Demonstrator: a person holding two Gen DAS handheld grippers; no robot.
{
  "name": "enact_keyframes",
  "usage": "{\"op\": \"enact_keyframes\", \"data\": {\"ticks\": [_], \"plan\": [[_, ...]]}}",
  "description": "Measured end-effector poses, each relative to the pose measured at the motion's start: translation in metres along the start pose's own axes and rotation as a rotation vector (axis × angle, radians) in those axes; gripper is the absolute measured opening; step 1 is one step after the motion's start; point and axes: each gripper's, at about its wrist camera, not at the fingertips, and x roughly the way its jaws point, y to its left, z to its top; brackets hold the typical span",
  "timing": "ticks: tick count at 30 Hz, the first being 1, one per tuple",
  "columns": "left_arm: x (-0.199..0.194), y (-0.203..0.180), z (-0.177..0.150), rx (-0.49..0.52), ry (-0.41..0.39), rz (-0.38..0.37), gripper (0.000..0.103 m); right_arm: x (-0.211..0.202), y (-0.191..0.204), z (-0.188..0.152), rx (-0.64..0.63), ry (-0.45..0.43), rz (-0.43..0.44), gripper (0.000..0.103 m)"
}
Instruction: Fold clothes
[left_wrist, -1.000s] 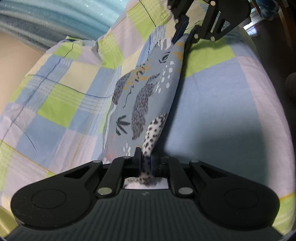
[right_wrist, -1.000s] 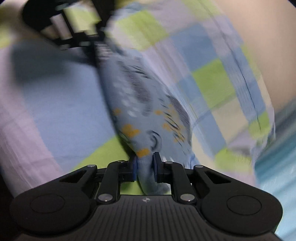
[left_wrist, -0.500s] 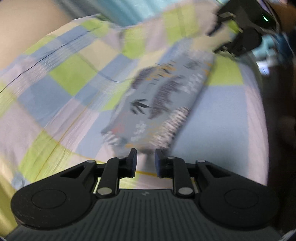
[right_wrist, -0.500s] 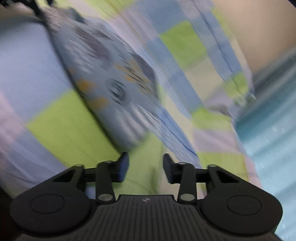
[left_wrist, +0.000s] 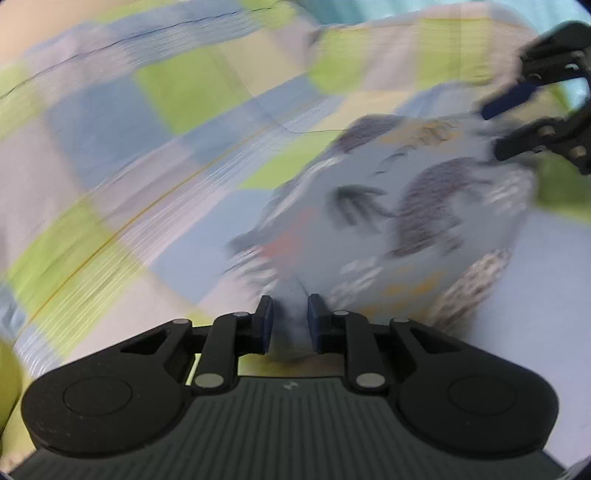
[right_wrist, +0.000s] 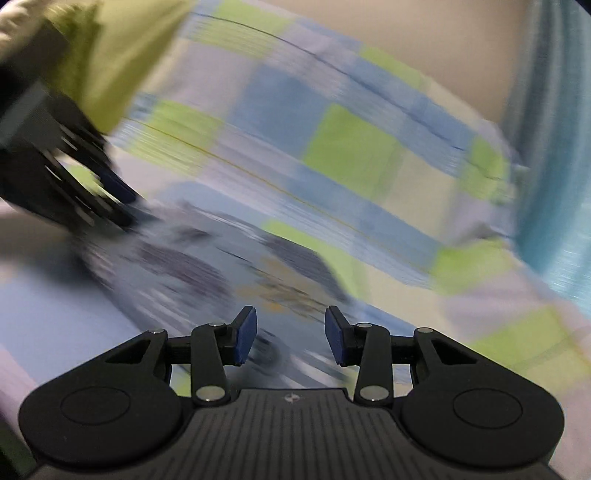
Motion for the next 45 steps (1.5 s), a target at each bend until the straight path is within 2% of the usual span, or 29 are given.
{"op": "enact_keyframes", "data": {"ticks": [2, 3, 4, 6, 9, 12, 14, 16, 18, 20, 22, 24, 26, 30, 32, 33, 35, 36, 38, 40, 43, 45], "plan": [[-0.003, 0.018, -0.009, -0.062, -0.009, -0.012, 0.026, 0.011, 0.006, 0.005, -0.008, 0.022, 0.061, 0.031], [-0.005, 0.021, -0.008, -0.047, -0.009, 0.001, 0.027, 0.016, 0.005, 0.005, 0.002, 0.043, 0.068, 0.03], [-0.008, 0.022, -0.007, -0.038, -0.009, 0.02, 0.022, 0.021, 0.003, 0.005, 0.012, 0.064, 0.073, 0.03], [-0.012, 0.024, -0.003, -0.053, -0.02, 0.052, 0.017, 0.025, -0.006, 0.004, 0.055, 0.081, 0.068, 0.03], [-0.013, 0.02, 0.002, -0.074, -0.054, 0.015, 0.018, 0.022, -0.015, 0.005, 0.087, 0.061, 0.05, 0.03], [0.001, 0.001, 0.002, 0.007, -0.021, 0.003, 0.018, 0.022, -0.009, 0.004, 0.102, 0.044, 0.083, 0.03], [0.005, 0.001, -0.006, 0.046, -0.036, 0.023, 0.02, 0.026, -0.001, 0.001, 0.071, 0.062, 0.119, 0.03], [0.006, 0.012, -0.009, 0.015, -0.036, 0.01, 0.024, 0.037, -0.002, -0.003, 0.054, 0.111, 0.099, 0.029], [0.004, 0.018, -0.008, 0.021, -0.026, 0.012, 0.024, 0.044, -0.018, -0.008, 0.111, 0.13, 0.068, 0.029], [0.003, 0.018, -0.004, 0.029, -0.02, 0.026, 0.024, 0.048, -0.037, -0.012, 0.162, 0.154, -0.002, 0.03], [0.001, 0.016, 0.002, 0.022, -0.029, 0.063, 0.017, 0.048, -0.054, -0.014, 0.245, 0.156, -0.024, 0.03], [0.003, 0.013, 0.009, -0.003, -0.047, 0.038, 0.017, 0.042, -0.06, -0.01, 0.283, 0.13, -0.038, 0.03], [0.007, 0.0, 0.015, 0.013, -0.05, -0.002, 0.017, 0.037, -0.057, -0.001, 0.302, 0.07, 0.006, 0.03], [0.025, -0.01, 0.013, 0.065, -0.037, 0.025, 0.016, 0.051, -0.033, 0.017, 0.227, 0.032, 0.119, 0.029], [0.032, -0.002, 0.01, 0.063, -0.031, 0.064, 0.016, 0.072, -0.028, 0.018, 0.192, 0.087, 0.155, 0.029], [0.033, 0.004, 0.01, 0.052, -0.028, 0.064, 0.018, 0.082, -0.026, 0.018, 0.175, 0.114, 0.172, 0.025], [0.035, 0.015, 0.011, 0.028, -0.023, 0.062, 0.018, 0.098, -0.034, 0.012, 0.166, 0.127, 0.136, 0.024], [0.037, 0.017, 0.013, 0.049, -0.007, 0.096, 0.017, 0.103, -0.042, 0.013, 0.185, 0.129, 0.105, 0.024], [0.035, 0.021, 0.02, 0.025, -0.019, 0.101, 0.016, 0.111, -0.059, 0.014, 0.225, 0.133, 0.045, 0.025], [0.029, 0.013, 0.03, 0.039, -0.065, 0.077, 0.016, 0.11, -0.073, 0.015, 0.301, 0.12, 0.023, 0.026], [0.032, -0.005, 0.046, 0.046, -0.088, -0.043, 0.016, 0.107, -0.073, 0.025, 0.329, 0.068, 0.087, 0.025], [0.045, -0.012, 0.052, 0.053, -0.081, -0.066, 0.016, 0.112, -0.069, 0.033, 0.325, 0.06, 0.142, 0.025]]}}
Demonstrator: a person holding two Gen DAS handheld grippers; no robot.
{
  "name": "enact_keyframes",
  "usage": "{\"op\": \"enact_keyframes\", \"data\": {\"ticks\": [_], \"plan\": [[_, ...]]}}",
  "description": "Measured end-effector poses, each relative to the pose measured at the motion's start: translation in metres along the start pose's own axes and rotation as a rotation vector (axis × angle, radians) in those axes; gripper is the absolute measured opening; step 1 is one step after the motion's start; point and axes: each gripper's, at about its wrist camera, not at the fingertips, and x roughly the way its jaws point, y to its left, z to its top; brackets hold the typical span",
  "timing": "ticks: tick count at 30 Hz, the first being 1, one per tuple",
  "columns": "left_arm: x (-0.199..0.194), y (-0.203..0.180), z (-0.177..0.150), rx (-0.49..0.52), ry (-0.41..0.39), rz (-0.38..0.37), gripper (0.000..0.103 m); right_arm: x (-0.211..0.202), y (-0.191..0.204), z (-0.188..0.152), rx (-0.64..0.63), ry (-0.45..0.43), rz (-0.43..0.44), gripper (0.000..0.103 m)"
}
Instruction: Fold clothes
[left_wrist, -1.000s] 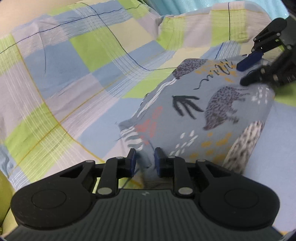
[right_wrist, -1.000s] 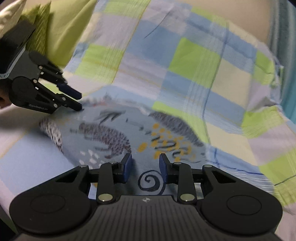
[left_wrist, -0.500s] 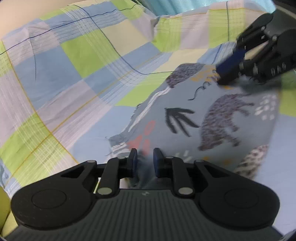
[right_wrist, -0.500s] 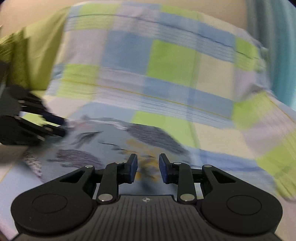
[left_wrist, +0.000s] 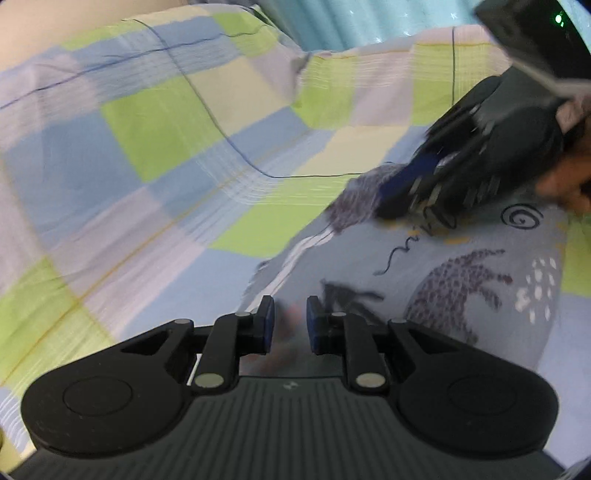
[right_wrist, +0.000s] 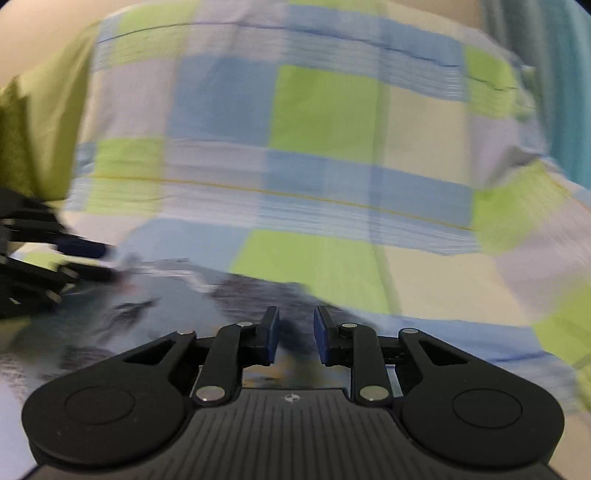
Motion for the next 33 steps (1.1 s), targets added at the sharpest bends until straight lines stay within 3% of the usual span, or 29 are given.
{"op": "enact_keyframes", "data": {"ticks": [2, 4, 6, 12, 14, 15, 16, 20, 23, 28, 31, 33], "plan": [[0.013, 0.001, 0.001, 0.006, 0.022, 0.029, 0.017, 0.017, 0.012, 0.002, -0.038, 0.062, 0.04, 0.024], [0.021, 0.009, -0.002, -0.002, 0.022, 0.044, 0.019, 0.035, 0.015, 0.004, -0.073, 0.101, 0.008, 0.016], [0.026, 0.016, -0.004, -0.003, 0.021, 0.049, 0.023, 0.043, 0.009, 0.01, -0.047, 0.097, -0.004, 0.007], [0.016, 0.022, -0.015, -0.068, 0.026, 0.045, 0.024, 0.047, -0.006, 0.016, 0.014, 0.065, -0.045, 0.003], [0.013, 0.024, -0.019, -0.072, 0.036, 0.06, 0.024, 0.045, -0.015, 0.016, 0.044, 0.069, -0.079, 0.006], [0.014, 0.028, -0.018, -0.066, 0.047, 0.077, 0.024, 0.045, -0.02, 0.015, 0.049, 0.074, -0.102, 0.014], [0.015, 0.033, -0.018, -0.059, 0.059, 0.094, 0.024, 0.042, -0.027, 0.012, 0.064, 0.078, -0.105, 0.016], [0.0, 0.042, -0.02, -0.058, 0.091, 0.143, 0.02, 0.02, -0.037, 0.001, 0.054, 0.084, -0.164, 0.016], [-0.019, 0.035, -0.018, -0.087, 0.072, 0.122, 0.02, -0.004, -0.037, -0.004, 0.077, 0.058, -0.171, 0.016], [-0.045, -0.006, -0.014, -0.13, 0.027, 0.011, 0.02, -0.047, -0.007, -0.004, 0.118, 0.0, -0.038, 0.02], [-0.049, -0.025, -0.018, -0.091, 0.035, -0.006, 0.02, -0.062, 0.025, -0.013, 0.091, 0.022, 0.058, 0.02], [-0.049, -0.025, -0.027, -0.06, 0.044, 0.032, 0.02, -0.064, 0.045, -0.025, -0.011, 0.073, 0.074, 0.019]]}}
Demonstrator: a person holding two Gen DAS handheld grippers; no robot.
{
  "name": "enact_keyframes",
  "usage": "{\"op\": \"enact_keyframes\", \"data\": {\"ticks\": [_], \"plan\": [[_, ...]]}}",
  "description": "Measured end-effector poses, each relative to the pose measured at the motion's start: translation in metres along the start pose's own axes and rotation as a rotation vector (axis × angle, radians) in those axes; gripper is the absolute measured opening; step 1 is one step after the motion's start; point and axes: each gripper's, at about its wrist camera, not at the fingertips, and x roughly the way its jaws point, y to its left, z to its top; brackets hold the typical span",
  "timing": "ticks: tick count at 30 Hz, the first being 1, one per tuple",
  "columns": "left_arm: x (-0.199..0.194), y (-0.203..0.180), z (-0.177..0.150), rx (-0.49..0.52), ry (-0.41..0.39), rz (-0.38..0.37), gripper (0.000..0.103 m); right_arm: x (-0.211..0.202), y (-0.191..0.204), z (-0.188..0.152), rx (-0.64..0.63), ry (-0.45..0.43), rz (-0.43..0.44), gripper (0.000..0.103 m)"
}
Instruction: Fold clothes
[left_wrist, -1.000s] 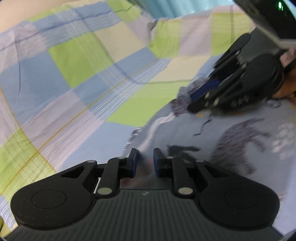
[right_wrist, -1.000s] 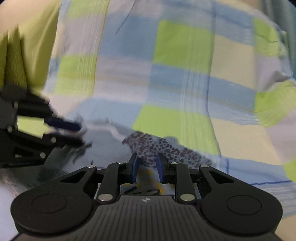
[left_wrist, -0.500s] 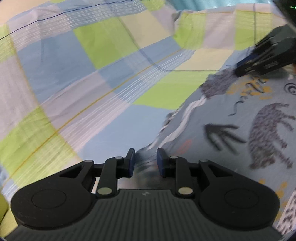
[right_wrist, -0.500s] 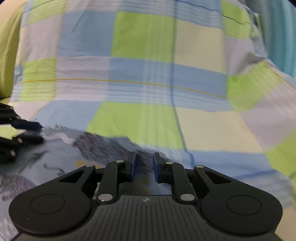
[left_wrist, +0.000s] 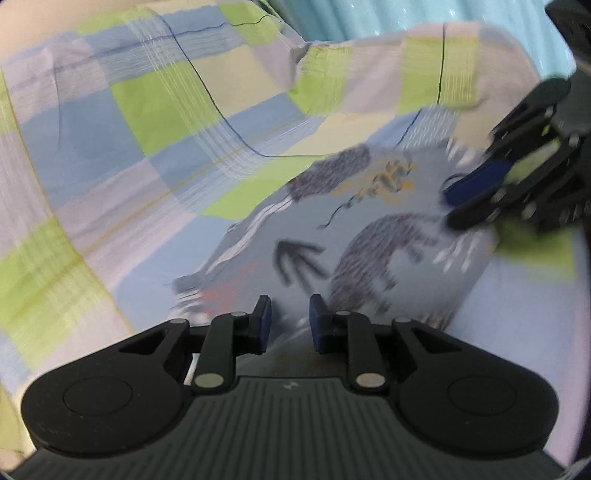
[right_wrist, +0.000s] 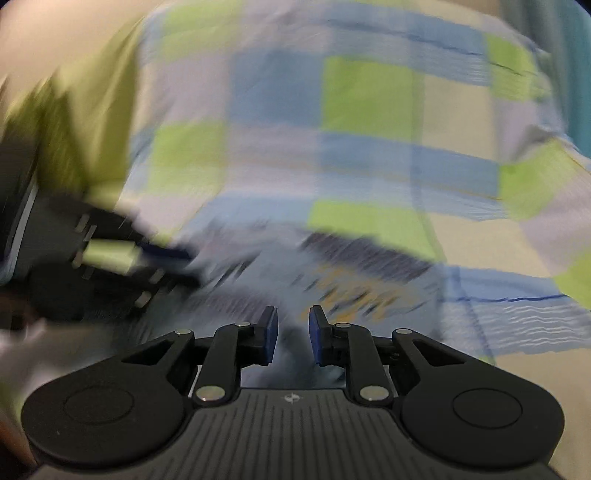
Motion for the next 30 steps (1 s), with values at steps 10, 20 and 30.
{"op": "enact_keyframes", "data": {"ticks": [10, 20, 30], "plan": [[-0.014, 0.012, -0.003, 0.013, 0.038, 0.1, 0.02, -0.023, -0.042, -0.034, 0.104, 0.039, -0.161, 0.014], [0.005, -0.033, 0.018, 0.033, 0.027, 0.021, 0.02, -0.008, -0.047, -0.029, 0.229, 0.029, -0.046, 0.014], [0.009, -0.031, 0.023, 0.024, 0.096, 0.055, 0.019, -0.008, -0.058, -0.03, 0.293, 0.028, -0.056, 0.0]]}}
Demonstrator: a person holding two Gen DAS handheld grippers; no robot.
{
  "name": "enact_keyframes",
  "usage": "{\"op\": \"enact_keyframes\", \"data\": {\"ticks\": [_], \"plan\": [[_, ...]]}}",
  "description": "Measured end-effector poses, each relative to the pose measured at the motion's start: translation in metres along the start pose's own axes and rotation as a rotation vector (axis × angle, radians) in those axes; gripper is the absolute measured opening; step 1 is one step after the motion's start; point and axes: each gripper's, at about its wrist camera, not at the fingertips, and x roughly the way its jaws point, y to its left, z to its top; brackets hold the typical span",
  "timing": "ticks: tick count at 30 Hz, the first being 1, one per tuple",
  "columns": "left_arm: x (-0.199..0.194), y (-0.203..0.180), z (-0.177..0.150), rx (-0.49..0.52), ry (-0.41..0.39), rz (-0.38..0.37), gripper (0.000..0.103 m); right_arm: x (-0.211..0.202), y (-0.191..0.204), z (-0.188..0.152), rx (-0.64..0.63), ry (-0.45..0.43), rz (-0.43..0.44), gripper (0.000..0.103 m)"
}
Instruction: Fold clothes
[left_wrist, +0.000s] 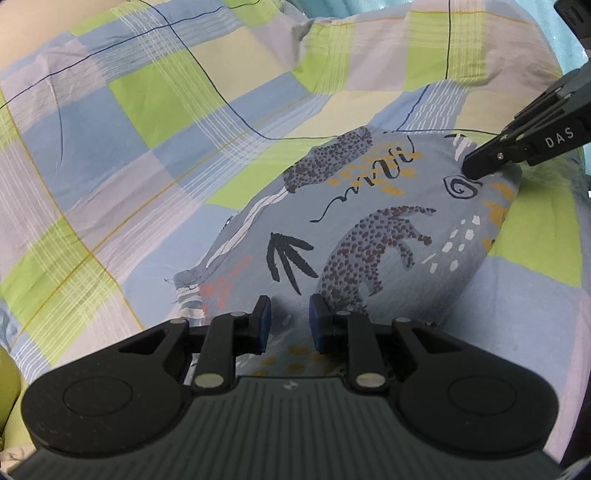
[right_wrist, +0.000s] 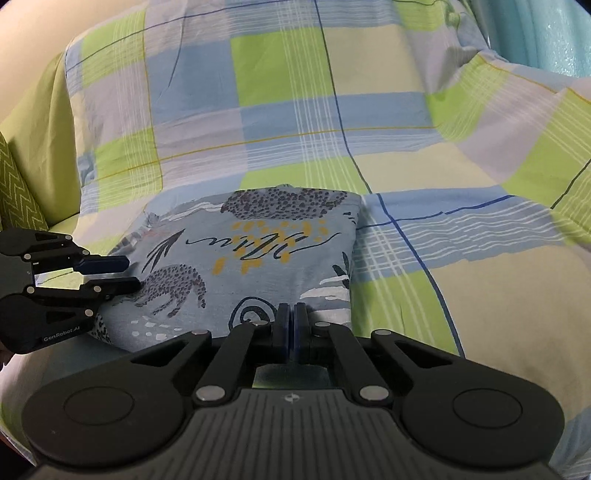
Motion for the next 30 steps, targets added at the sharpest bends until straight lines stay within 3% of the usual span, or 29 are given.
{"op": "enact_keyframes", "data": {"ticks": [6, 12, 15, 21, 24, 26, 30], "plan": [[0.001, -0.005, 0.006, -0.007, 0.035, 0.018, 0.015, 0.0, -0.002, 0.0, 0.021, 0.0, 0.005, 0.0], [0.0, -0.006, 0.0, -0.129, 0.007, 0.055, 0.013, 0.0, 0.002, -0.001, 0.017, 0.001, -0.002, 0.004], [0.0, -0.005, 0.002, -0.15, -0.002, 0.084, 0.017, 0.001, 0.005, 0.0, 0.008, 0.001, -0.012, 0.005], [0.003, 0.008, 0.0, -0.246, -0.037, 0.095, 0.018, 0.002, 0.014, 0.002, -0.086, -0.009, -0.071, 0.003], [0.006, 0.012, 0.007, -0.247, -0.059, 0.076, 0.018, -0.006, 0.012, 0.008, -0.052, -0.086, -0.056, 0.018], [0.012, 0.012, 0.01, -0.244, -0.037, 0.054, 0.018, -0.009, 0.011, 0.015, -0.036, -0.129, -0.02, 0.019], [0.021, 0.019, 0.011, -0.25, -0.002, 0.075, 0.018, 0.011, 0.013, 0.021, -0.072, -0.05, -0.009, 0.019]]}}
